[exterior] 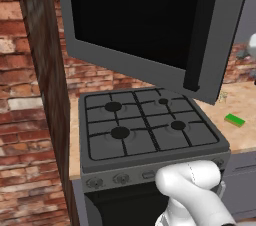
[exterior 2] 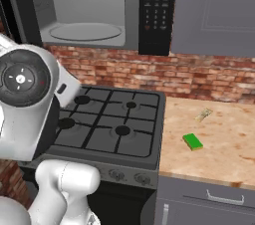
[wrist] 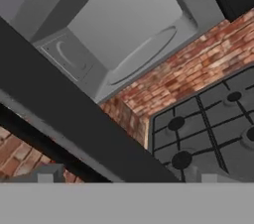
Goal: Place the sponge inside the microwave to prepare for sanitizing.
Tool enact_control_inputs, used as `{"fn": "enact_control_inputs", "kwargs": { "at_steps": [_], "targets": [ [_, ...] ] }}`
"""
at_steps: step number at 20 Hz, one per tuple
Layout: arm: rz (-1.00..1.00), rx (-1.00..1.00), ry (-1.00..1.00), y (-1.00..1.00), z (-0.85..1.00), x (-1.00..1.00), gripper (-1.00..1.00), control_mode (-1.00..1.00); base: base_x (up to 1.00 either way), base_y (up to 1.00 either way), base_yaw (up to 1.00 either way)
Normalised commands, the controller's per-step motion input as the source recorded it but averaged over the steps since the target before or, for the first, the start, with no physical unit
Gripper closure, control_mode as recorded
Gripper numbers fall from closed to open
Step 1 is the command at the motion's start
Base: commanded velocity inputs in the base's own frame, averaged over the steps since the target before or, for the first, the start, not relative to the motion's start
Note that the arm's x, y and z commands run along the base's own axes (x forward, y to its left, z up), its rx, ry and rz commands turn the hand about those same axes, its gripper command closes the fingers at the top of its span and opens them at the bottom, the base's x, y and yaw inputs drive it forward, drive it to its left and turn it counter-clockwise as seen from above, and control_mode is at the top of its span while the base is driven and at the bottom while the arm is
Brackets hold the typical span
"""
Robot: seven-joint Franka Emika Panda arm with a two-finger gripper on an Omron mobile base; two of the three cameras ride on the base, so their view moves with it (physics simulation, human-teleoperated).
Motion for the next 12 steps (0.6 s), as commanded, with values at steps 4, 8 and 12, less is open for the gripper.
{"fn": "enact_control_inputs", "kwargs": {
  "at_steps": [4,8,12],
  "targets": [
    [0.0,0.13,0.0,-0.31,-0.02,0.33,-1.0,-1.0,0.0,0.0,0.0],
    [0.0,0.12,0.0,-0.2,-0.12,0.55,-1.0,-1.0,0.0,0.0,0.0],
    [0.0,0.18,0.0,-0.24,-0.03,0.44,-1.0,-1.0,0.0,0.0,0.0]
  ]
}}
